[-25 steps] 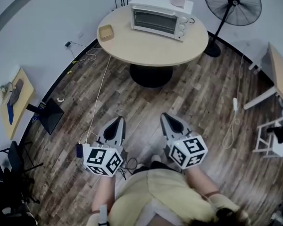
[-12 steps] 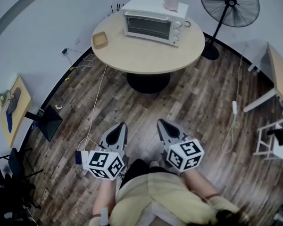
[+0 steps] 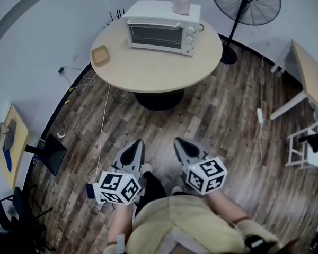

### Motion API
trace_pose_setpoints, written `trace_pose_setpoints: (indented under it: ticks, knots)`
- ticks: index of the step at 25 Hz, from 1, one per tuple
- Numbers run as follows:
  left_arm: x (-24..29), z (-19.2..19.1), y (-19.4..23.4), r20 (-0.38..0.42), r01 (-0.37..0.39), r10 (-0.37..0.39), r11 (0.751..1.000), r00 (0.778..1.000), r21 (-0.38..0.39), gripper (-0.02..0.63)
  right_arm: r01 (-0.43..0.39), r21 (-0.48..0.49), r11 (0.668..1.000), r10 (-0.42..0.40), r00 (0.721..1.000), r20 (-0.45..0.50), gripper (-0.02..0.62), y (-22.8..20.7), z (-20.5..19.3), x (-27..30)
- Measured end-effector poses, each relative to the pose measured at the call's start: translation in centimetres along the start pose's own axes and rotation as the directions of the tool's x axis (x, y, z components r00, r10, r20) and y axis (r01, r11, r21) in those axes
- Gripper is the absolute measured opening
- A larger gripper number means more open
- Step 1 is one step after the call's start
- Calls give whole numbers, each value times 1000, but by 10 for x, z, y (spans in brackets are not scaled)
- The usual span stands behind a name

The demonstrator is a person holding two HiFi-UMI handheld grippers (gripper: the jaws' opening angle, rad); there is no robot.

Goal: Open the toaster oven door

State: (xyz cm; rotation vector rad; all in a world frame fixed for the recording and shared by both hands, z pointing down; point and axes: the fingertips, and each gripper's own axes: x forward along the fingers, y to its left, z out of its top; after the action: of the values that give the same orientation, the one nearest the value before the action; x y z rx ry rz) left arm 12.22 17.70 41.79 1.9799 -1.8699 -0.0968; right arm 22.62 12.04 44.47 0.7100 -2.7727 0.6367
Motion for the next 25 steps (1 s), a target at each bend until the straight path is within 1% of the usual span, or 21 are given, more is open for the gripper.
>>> trace_pose_setpoints:
  ticks: [2, 4, 7, 11, 13, 16, 19, 22, 25]
  knots:
    - [10, 5, 12, -21, 20, -20, 1000, 1000, 21, 0, 26, 15, 1000, -26, 1000, 2, 3, -2, 4, 17]
    - [17, 10, 27, -48, 47, -46, 999, 998, 26, 0, 42, 23, 999, -42, 999, 1, 2, -1, 9, 36]
    - [27, 21, 55, -63, 62, -61, 998, 996, 18, 0, 65, 45, 997, -65, 998, 11, 2, -1, 17, 64]
    - [44, 37, 90, -71, 72, -72, 997, 995, 0, 0, 89, 115, 989, -95, 994, 45, 2, 1, 33, 95]
    - [52, 43, 103, -79, 92, -91, 996, 993, 20, 1, 103, 171, 980, -117, 991, 71, 2, 1, 40, 109]
    - [58, 54, 123, -85, 108, -101, 991, 991, 82, 1, 110, 253, 961, -137, 986, 93, 3, 2, 45, 132]
    - [63, 67, 143, -78, 111, -102, 985, 992, 129, 0, 114, 285, 952, -148, 984, 99, 3, 8, 52, 153]
    - [67, 77, 162, -75, 126, -117, 981, 990, 145, 0, 127, 309, 943, -168, 979, 112, 3, 12, 58, 171]
    - [73, 83, 180, -66, 118, -109, 981, 992, 157, 0, 139, 331, 933, -187, 975, 116, 3, 13, 65, 183]
